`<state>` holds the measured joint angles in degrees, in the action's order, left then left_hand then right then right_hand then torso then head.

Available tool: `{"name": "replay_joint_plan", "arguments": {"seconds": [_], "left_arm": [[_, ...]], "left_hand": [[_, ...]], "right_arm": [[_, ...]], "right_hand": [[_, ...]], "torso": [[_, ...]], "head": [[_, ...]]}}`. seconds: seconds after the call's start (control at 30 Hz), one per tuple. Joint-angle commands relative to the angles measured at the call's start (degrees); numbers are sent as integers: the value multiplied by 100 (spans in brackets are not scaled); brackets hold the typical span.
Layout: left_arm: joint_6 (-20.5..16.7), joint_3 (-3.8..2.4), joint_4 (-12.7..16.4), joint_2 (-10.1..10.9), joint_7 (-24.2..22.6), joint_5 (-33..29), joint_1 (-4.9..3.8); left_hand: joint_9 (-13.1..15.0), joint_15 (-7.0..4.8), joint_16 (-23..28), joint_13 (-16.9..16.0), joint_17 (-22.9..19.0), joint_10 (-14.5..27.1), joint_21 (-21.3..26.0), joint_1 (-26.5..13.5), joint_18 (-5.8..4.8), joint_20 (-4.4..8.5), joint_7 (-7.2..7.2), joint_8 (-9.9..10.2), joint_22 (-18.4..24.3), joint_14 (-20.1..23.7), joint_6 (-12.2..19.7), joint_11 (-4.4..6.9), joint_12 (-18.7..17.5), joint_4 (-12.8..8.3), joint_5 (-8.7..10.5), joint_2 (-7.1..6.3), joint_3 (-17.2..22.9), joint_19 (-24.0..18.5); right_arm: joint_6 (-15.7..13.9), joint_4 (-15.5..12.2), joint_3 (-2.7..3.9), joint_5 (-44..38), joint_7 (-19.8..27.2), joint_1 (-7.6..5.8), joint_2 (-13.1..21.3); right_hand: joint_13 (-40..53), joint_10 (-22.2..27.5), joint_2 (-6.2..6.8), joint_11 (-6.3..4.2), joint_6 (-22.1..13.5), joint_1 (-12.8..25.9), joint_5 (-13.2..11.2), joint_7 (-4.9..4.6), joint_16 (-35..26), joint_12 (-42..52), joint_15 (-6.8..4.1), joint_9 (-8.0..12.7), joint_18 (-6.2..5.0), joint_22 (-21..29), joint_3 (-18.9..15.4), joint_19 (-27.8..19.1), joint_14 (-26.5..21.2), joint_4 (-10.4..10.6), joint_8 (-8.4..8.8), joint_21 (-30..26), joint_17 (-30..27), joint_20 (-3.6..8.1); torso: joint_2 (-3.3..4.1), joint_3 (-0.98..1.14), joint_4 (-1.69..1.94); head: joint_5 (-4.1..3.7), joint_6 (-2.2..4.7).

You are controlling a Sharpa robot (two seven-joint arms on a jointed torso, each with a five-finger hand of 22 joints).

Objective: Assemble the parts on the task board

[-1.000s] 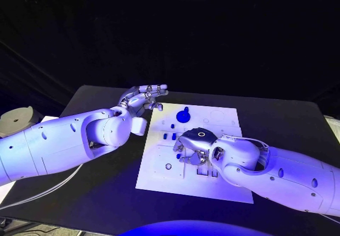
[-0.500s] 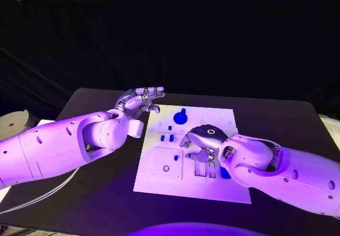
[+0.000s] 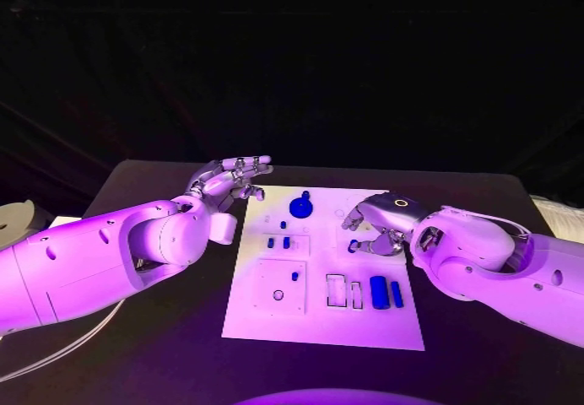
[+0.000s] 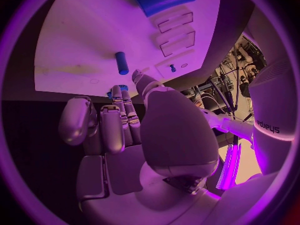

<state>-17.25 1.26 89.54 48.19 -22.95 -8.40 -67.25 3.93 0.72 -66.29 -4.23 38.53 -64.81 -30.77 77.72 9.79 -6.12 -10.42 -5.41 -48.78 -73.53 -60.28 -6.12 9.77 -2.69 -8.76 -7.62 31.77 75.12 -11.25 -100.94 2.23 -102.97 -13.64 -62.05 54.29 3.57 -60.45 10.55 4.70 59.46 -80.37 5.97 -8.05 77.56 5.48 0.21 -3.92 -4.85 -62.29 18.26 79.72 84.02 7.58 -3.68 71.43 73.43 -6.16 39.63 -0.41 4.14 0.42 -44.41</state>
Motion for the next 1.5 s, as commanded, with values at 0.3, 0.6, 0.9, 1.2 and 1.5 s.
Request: {"name": "replay_joint_plan", "arguments": {"seconds": [0.3,0.6,0.9,1.2,1.5], "left_arm": [[142,0,7,-1,-9,-17,-2],[148,1,6,6,-2,-17,-2],[163,3,-2,-1,9,-17,-2],[170,5,-4,-1,16,-17,-2],[174,6,-6,-1,21,-17,-2]], "left_hand": [[-8,3,3,4,-5,40,39,-24,55,8,-8,4,8,37,32,4,26,7,-2,48,-40,-43],[-8,3,3,4,-5,40,39,-24,55,8,-8,4,8,37,32,4,26,7,-2,48,-40,-43],[-6,4,0,3,-8,41,41,-22,55,7,-6,-1,9,41,30,5,39,0,5,54,-47,-46],[-6,4,0,3,-8,41,41,-22,55,7,-6,-1,9,41,30,5,39,0,5,54,-47,-46],[-6,4,0,3,-8,41,41,-22,55,7,-6,-1,9,41,30,5,39,0,5,54,-47,-46]], "right_arm": [[460,88,-5,-39,-37,3,-16],[776,165,-14,-67,-20,23,-88],[864,252,-21,-141,-6,59,-188],[735,340,-22,-195,-17,95,-273],[339,361,-22,-315,-55,108,-289]], "right_hand": [[13,-65,-25,-34,66,-94,-51,82,-20,16,-54,-7,-86,-1,-65,40,301,0,-14,-12,-15,53],[8,-329,-103,-49,278,-131,-39,97,-26,116,-60,-30,-82,-4,-22,58,306,27,-51,-14,-36,61],[6,-653,-280,-112,593,-255,-47,152,6,147,-115,-68,-74,-49,230,93,317,14,-106,16,-13,108],[7,-815,-349,-128,731,-244,-71,163,34,115,-136,-87,-65,-85,353,117,322,22,-112,42,11,133],[17,-1053,-539,-179,909,-368,-277,185,98,84,-190,-137,-48,-181,605,165,334,-87,-147,113,78,182]], "torso": [[1,0,14],[2,0,6],[5,7,10],[6,6,4],[-1,2,8]], "head": [[-10,-2],[1,-6],[6,-19],[13,-21],[-4,-28]]}}
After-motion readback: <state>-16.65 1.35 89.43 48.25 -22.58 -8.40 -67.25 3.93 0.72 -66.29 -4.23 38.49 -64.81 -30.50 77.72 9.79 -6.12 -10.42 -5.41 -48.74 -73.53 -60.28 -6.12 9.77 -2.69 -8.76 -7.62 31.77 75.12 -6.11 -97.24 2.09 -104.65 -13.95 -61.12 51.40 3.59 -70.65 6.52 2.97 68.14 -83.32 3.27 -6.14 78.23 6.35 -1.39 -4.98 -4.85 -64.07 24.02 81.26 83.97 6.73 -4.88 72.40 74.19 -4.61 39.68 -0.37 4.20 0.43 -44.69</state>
